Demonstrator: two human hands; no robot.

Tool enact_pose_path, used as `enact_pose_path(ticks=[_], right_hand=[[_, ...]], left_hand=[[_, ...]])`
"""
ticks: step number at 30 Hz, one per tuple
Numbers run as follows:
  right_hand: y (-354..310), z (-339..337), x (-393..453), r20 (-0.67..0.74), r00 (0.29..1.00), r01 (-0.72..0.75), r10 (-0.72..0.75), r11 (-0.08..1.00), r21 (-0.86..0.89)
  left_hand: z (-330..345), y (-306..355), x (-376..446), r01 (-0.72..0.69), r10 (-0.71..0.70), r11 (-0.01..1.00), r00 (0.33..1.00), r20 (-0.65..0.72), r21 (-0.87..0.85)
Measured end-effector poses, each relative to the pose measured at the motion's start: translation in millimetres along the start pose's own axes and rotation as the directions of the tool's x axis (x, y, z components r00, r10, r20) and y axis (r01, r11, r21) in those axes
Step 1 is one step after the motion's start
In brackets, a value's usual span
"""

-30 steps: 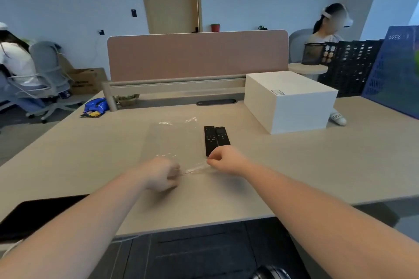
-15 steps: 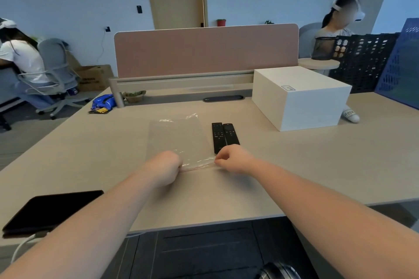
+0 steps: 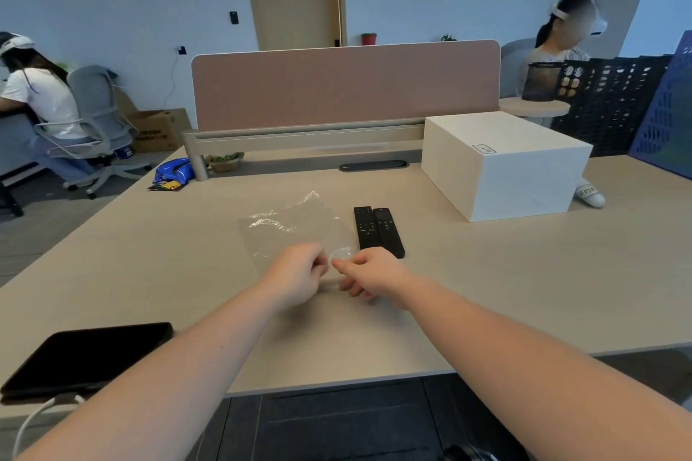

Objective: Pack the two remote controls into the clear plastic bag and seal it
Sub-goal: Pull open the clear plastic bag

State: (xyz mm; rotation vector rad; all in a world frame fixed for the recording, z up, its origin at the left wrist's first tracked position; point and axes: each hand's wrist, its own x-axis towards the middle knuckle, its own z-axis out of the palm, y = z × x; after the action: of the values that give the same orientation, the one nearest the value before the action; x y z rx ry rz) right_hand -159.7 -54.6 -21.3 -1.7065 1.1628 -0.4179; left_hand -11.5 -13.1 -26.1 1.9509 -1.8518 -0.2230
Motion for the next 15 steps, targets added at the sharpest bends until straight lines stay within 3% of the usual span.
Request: enact_pose_path(ticks=[7,15], right_hand=[[-3,15,10,-0.088,0.996,0.0,0.026,0.957,0.289],[-12,21,13,-0.208,0.978,0.058,-0.019,0.982,0.18]], left_hand=[[3,-2,0,0.001,-0.001,0.997,1.0,0.0,-0.076],[-5,-1,1,0.084,-0.085,0.995,0.996,-0.015,-0.061]])
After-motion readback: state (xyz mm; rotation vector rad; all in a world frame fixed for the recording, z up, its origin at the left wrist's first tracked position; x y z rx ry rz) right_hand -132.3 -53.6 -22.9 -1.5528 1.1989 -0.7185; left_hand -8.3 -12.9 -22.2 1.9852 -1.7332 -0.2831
